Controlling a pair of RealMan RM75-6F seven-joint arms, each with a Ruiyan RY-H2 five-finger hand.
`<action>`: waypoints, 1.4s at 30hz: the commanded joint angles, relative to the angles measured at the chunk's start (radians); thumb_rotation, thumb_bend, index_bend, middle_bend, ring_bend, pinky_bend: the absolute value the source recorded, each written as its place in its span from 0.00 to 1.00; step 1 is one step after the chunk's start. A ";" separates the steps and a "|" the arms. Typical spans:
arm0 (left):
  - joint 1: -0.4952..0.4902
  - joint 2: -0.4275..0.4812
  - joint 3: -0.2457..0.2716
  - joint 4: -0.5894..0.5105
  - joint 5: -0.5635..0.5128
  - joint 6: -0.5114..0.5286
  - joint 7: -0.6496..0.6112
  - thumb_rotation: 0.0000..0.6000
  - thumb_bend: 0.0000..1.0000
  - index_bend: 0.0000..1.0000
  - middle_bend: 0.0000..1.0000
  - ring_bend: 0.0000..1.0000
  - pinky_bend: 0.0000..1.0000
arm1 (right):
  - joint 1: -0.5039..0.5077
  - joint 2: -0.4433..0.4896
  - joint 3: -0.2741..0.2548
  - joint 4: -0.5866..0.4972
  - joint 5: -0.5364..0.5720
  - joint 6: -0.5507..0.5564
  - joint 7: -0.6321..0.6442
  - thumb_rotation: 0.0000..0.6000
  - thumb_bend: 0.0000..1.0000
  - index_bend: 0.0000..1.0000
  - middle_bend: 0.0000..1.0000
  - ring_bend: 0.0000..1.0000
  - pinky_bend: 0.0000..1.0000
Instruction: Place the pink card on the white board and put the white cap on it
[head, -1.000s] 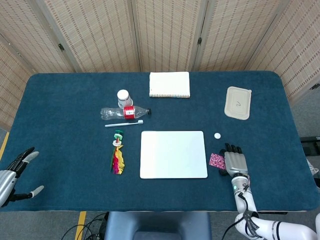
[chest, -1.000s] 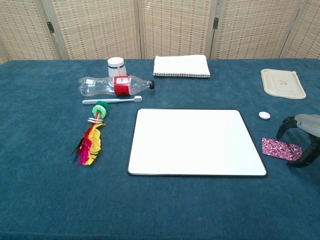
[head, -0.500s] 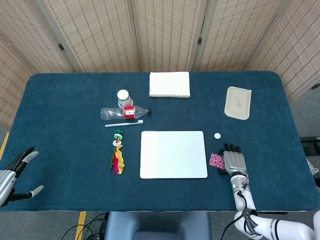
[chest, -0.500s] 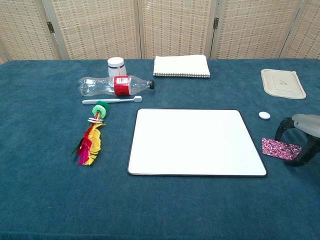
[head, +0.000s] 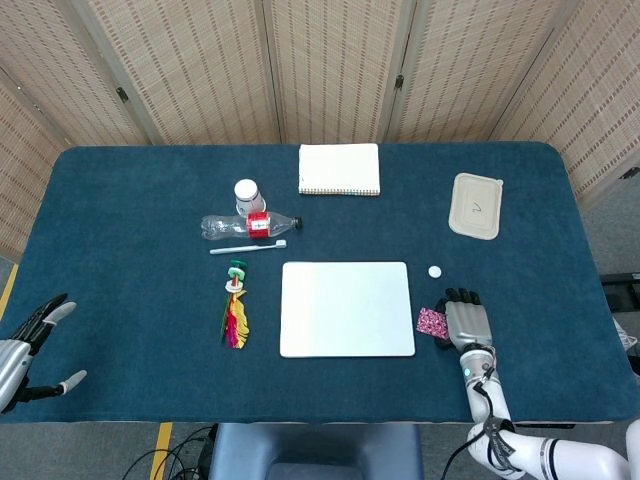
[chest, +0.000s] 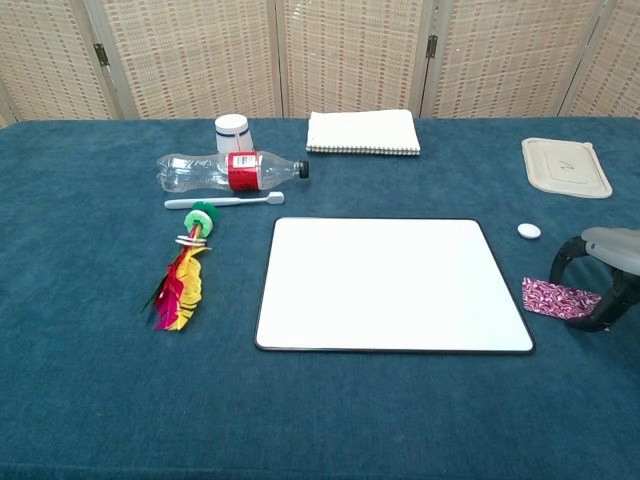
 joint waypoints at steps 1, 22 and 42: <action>-0.001 -0.001 0.000 -0.002 -0.003 -0.004 0.007 1.00 0.25 0.08 0.03 0.02 0.18 | -0.008 0.031 0.005 -0.056 -0.043 0.043 0.007 1.00 0.20 0.38 0.11 0.00 0.00; 0.006 0.008 -0.001 0.002 -0.004 0.015 -0.026 1.00 0.25 0.08 0.03 0.02 0.18 | 0.218 -0.075 0.120 -0.021 0.070 -0.031 -0.146 1.00 0.20 0.38 0.11 0.00 0.00; 0.012 0.001 -0.010 0.007 -0.017 0.022 0.004 1.00 0.25 0.08 0.03 0.02 0.18 | 0.250 -0.048 0.086 0.012 0.072 -0.101 -0.092 1.00 0.13 0.04 0.02 0.00 0.00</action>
